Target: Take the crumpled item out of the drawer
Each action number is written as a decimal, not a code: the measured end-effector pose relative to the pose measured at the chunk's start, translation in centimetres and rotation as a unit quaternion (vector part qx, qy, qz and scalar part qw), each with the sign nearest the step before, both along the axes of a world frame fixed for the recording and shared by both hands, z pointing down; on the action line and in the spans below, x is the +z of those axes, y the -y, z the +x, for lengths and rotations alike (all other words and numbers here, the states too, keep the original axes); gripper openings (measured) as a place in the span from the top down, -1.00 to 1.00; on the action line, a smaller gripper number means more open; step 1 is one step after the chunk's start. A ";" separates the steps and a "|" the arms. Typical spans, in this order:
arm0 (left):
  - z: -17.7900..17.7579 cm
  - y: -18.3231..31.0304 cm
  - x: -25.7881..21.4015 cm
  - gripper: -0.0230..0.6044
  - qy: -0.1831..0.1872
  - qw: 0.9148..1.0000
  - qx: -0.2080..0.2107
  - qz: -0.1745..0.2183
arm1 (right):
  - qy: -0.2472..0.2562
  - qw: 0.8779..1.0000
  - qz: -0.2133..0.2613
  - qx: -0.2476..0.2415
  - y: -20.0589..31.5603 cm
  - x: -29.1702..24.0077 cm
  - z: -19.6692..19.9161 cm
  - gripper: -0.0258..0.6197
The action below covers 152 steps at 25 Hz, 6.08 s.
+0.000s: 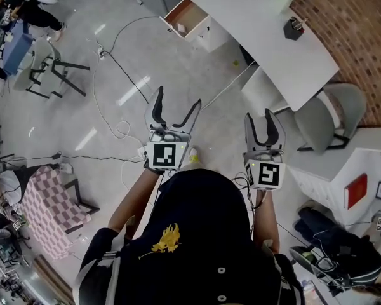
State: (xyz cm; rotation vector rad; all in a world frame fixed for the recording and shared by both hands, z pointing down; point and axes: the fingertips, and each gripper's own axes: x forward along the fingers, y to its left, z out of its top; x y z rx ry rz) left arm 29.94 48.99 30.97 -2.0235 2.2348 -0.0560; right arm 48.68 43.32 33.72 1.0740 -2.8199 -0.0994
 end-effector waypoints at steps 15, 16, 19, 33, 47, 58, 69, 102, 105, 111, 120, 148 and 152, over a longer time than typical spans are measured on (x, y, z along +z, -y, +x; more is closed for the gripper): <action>-15.7 4.3 2.8 -0.65 -0.045 0.998 0.016 -0.052 | -0.008 0.999 -0.032 0.003 6.6 1.3 -15.3 -0.58; -16.6 5.0 3.0 -0.65 -0.046 0.997 0.012 -0.055 | -0.010 0.999 -0.030 -0.004 7.4 1.4 -16.5 -0.58; -19.8 8.4 3.8 -0.65 -0.045 0.997 -0.007 -0.056 | -0.008 0.999 -0.030 -0.028 11.2 2.5 -20.5 -0.58; -27.6 30.8 5.1 -0.65 -0.012 0.994 -0.049 -0.092 | 0.000 0.991 -0.057 -0.118 34.1 5.0 -32.1 -0.58; -42.4 40.0 11.3 -0.65 -0.074 0.991 -0.035 -0.106 | -0.057 0.984 -0.072 -0.153 41.1 8.8 -50.2 -0.58; -50.9 47.4 24.6 -0.65 -0.091 0.969 0.057 -0.221 | -0.139 0.967 -0.165 -0.133 46.2 19.4 -60.4 -0.58; -54.3 55.3 46.3 -0.64 -0.134 0.914 0.095 -0.370 | -0.235 0.937 -0.206 -0.159 52.5 40.6 -66.0 -0.57; -46.6 60.4 76.6 0.47 -0.043 0.620 0.354 -0.698 | -0.393 0.842 -0.336 -0.151 52.7 72.0 -68.6 0.15; -45.9 59.7 75.6 0.63 -0.039 0.611 0.380 -0.693 | -0.381 0.841 -0.354 -0.147 53.2 71.0 -68.3 0.38; -46.5 59.2 69.1 0.66 -0.088 0.644 0.351 -0.675 | -0.395 0.847 -0.308 -0.178 52.5 65.3 -68.2 0.39; -46.1 57.3 47.8 0.66 -0.122 0.751 0.269 -0.590 | -0.377 0.878 -0.165 -0.242 50.0 44.2 -67.4 0.39; -27.6 67.8 7.9 0.66 0.048 0.862 0.448 -0.232 | -0.330 0.934 0.111 0.079 61.3 6.0 -48.5 0.39; -28.2 68.1 7.0 0.66 0.057 0.869 0.438 -0.225 | -0.322 0.936 0.123 0.073 61.6 5.1 -49.1 0.39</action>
